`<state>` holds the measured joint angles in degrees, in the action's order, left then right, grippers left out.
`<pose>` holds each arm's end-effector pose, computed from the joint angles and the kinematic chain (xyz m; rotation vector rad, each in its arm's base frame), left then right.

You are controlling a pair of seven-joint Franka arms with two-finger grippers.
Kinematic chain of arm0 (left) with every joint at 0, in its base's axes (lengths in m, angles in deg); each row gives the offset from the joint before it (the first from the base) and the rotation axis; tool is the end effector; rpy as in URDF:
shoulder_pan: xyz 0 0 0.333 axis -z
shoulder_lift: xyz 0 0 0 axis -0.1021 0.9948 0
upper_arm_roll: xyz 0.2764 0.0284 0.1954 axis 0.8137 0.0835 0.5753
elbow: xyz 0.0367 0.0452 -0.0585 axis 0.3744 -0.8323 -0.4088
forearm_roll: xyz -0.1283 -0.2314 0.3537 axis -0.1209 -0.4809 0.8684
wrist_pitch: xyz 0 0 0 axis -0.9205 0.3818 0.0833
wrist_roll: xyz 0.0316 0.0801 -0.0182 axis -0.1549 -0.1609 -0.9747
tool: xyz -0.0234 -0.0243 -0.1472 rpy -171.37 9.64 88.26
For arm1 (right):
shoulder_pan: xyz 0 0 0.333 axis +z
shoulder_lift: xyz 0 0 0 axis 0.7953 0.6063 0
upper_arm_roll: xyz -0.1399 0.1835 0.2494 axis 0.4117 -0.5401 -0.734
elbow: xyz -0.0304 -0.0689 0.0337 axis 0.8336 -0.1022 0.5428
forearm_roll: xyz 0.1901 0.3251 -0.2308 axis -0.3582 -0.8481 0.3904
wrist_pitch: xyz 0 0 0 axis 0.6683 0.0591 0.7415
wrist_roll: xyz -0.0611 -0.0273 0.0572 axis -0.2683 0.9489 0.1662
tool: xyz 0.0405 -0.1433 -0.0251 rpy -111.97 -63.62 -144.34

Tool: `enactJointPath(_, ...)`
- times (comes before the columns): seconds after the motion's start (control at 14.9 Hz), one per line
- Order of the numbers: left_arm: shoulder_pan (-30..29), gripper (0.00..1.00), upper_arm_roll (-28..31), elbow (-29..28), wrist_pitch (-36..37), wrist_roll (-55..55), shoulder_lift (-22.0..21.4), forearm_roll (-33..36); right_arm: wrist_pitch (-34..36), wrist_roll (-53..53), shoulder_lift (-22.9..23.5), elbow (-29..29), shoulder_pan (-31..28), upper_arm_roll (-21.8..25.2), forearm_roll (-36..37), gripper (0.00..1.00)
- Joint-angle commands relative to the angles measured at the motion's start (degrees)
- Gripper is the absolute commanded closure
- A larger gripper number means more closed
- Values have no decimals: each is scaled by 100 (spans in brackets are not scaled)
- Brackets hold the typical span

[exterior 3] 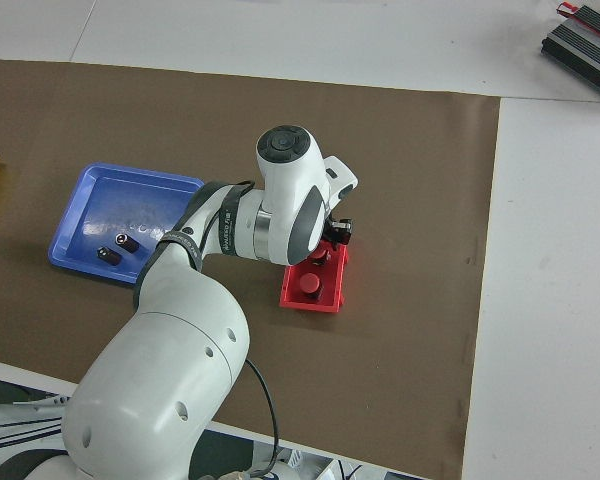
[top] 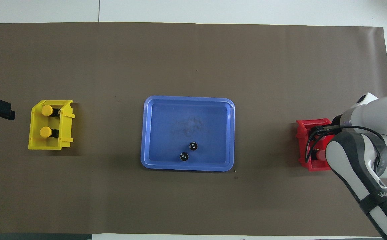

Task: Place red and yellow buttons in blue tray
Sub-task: 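Grasp a red button with the right gripper while the left gripper reaches yellow holder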

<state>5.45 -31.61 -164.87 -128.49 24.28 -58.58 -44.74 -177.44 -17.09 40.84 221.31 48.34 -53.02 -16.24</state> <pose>0.5712 -0.0095 0.5837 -3.1155 0.1613 0.1434 0.5313 -0.0423 0.2989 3.1272 0.0929 -0.0907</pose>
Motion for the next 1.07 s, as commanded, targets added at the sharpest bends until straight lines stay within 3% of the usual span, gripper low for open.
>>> enactJointPath(0.0, -47, 0, 13, -1071, -813, 327, -569, -32, -265, 111, -194, 302, -49, -31, -5, 40)
enactJointPath(0.2, -329, 0, 13, -2197, -1596, 521, -1071, -23, -327, 111, -220, 355, -32, -40, 3, 49)
enactJointPath(0.47, -338, 1, 13, -2533, -2202, 442, -826, -32, -345, 102, -194, 285, 12, -40, 3, 76)
enactJointPath(0.6, -355, 8, 13, -2787, -2589, 433, -774, -32, -162, 111, -133, 58, 65, -40, 3, 81)
enactJointPath(0.74, -504, 14, 13, -3007, -2993, 442, -651, -32, 669, 120, -1, -590, 127, -40, 47, 81)
enactJointPath(1.01, -522, 25, 13, -3043, -3582, 416, -177, -32, 2693, 67, 464, -2559, 319, -75, 118, 81)
